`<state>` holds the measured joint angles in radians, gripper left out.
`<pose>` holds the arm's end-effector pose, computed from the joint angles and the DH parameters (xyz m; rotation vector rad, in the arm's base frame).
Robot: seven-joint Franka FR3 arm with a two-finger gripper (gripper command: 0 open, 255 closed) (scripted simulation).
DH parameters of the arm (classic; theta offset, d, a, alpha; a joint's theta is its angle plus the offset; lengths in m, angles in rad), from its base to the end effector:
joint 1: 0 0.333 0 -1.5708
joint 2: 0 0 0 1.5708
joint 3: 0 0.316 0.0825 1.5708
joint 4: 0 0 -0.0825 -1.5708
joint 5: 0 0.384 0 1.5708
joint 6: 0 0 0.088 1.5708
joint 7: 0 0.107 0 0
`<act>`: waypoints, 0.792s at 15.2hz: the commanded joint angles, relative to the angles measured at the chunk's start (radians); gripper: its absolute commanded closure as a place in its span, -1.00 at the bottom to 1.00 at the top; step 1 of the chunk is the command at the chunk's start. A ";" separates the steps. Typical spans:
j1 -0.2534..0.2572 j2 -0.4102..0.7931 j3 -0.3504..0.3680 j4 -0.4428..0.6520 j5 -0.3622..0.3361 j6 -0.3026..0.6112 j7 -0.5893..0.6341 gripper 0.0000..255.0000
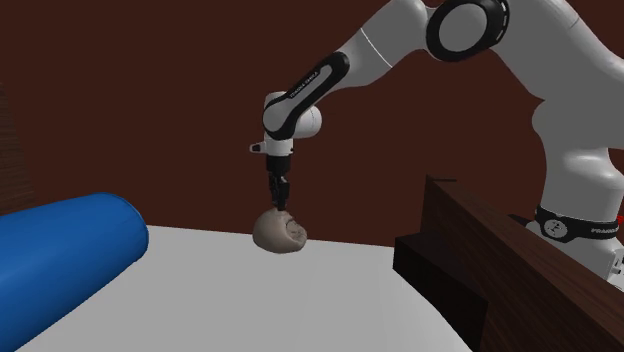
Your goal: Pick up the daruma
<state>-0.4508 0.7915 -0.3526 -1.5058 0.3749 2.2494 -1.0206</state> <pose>0.5312 -0.4756 0.2170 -3.1209 -0.1244 -0.0645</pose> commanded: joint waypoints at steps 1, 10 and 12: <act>0.003 -0.017 -0.005 0.000 -0.005 -0.014 0.004 1.00; 0.016 -0.087 -0.027 0.008 -0.032 -0.091 0.021 1.00; 0.017 -0.095 -0.029 0.011 -0.035 -0.101 0.023 1.00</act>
<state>-0.4365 0.7031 -0.3801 -1.4945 0.3415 2.1522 -1.0000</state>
